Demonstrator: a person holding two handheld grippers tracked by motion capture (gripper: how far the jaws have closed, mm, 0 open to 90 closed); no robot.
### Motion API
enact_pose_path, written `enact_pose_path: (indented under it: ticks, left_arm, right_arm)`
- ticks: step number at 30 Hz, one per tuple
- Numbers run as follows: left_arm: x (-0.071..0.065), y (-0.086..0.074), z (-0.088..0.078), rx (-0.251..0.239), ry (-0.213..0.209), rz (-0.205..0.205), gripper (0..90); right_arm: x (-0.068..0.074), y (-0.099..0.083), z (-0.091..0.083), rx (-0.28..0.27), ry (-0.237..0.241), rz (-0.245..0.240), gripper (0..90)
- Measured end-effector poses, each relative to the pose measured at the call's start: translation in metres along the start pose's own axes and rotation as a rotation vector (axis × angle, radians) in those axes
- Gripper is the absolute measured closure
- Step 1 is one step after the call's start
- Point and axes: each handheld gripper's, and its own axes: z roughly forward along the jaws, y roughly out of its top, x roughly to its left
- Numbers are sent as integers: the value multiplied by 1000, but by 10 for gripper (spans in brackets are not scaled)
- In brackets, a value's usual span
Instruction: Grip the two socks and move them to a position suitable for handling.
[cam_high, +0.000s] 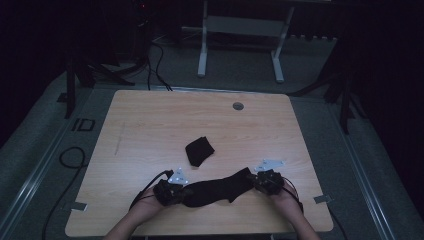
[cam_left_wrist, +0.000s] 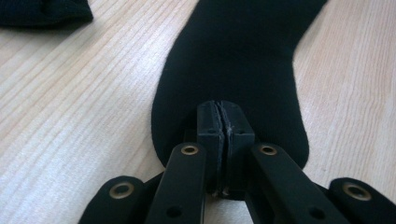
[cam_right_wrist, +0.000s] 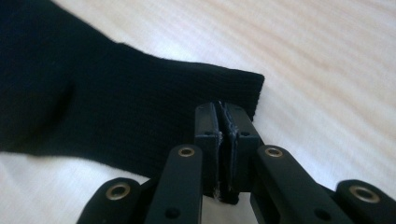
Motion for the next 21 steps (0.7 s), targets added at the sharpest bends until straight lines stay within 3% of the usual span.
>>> enact_pose_path:
  ticks: [3,12,21]
  left_arm:
    - [3,0,0,-2,-12,16,871]
    - [12,3,2,-5,-20,15,850]
    - [10,2,3,-13,-23,7,849]
  right_arm:
    - [6,-10,-9,-1,12,8,848]
    - [24,-35,-32,15,29,9,852]
    - [22,-47,-41,8,56,43,855]
